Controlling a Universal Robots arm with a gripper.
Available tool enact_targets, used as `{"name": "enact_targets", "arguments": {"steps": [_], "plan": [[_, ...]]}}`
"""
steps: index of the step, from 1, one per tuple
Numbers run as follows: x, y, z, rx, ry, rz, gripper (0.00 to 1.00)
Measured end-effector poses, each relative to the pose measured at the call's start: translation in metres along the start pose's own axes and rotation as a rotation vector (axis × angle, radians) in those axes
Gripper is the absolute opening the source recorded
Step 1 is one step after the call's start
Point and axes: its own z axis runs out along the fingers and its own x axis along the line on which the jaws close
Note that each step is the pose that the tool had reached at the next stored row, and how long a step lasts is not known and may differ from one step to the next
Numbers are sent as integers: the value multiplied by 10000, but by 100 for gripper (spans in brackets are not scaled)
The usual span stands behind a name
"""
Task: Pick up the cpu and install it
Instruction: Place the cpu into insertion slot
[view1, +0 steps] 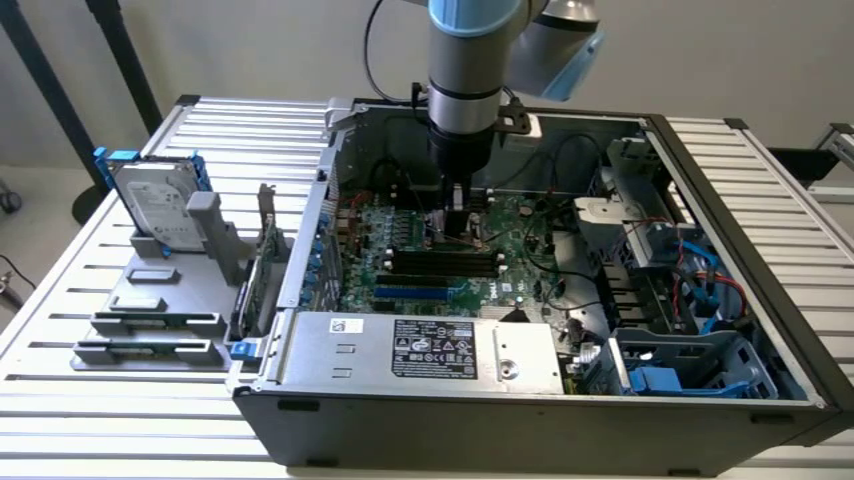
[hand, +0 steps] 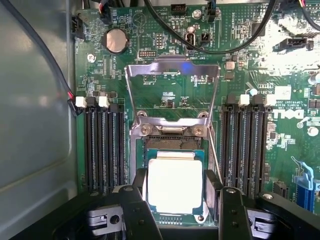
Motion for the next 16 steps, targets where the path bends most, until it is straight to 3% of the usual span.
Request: {"name": "enact_targets", "arguments": {"steps": [16], "plan": [[3, 28, 10, -14, -12, 7, 55]]}}
